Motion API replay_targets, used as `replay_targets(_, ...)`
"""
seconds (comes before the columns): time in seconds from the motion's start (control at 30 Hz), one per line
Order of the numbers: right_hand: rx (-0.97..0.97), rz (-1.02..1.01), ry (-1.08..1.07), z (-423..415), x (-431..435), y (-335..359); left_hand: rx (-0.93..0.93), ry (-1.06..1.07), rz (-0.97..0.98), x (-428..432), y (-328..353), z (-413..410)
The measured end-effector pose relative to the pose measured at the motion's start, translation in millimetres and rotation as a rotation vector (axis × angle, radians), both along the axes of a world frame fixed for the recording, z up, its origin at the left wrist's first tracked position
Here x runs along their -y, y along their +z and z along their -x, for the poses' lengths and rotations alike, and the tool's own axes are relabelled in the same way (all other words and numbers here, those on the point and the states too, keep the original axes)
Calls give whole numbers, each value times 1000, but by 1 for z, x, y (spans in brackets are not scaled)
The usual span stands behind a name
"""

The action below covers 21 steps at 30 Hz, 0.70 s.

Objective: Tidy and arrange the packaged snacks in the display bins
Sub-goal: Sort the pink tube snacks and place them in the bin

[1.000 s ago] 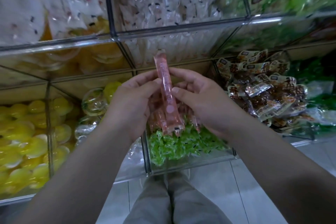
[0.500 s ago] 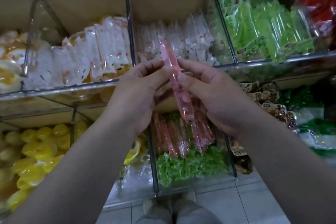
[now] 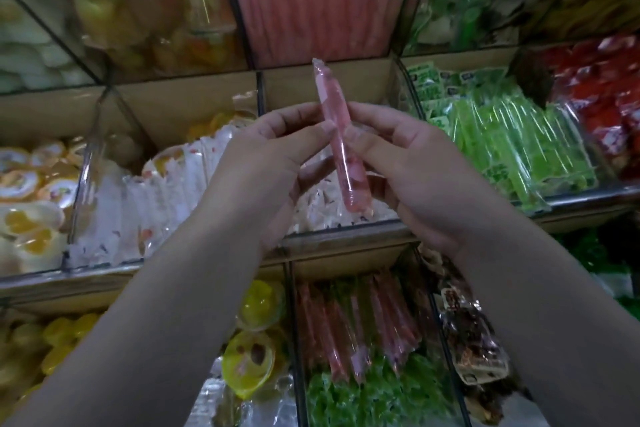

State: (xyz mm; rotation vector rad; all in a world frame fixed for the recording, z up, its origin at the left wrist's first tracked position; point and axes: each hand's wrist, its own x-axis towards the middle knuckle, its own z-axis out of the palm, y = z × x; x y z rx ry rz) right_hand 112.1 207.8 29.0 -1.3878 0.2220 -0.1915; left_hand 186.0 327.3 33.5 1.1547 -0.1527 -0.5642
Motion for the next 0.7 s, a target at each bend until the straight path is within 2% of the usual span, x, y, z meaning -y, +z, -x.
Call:
replay_targets(0.27, 5, -24, -24, -43, 22, 40, 12, -13, -4, 23, 39, -41)
replay_targets(0.7, 42, 52, -39, -114, 66, 86, 66, 37, 8, 68, 92, -102)
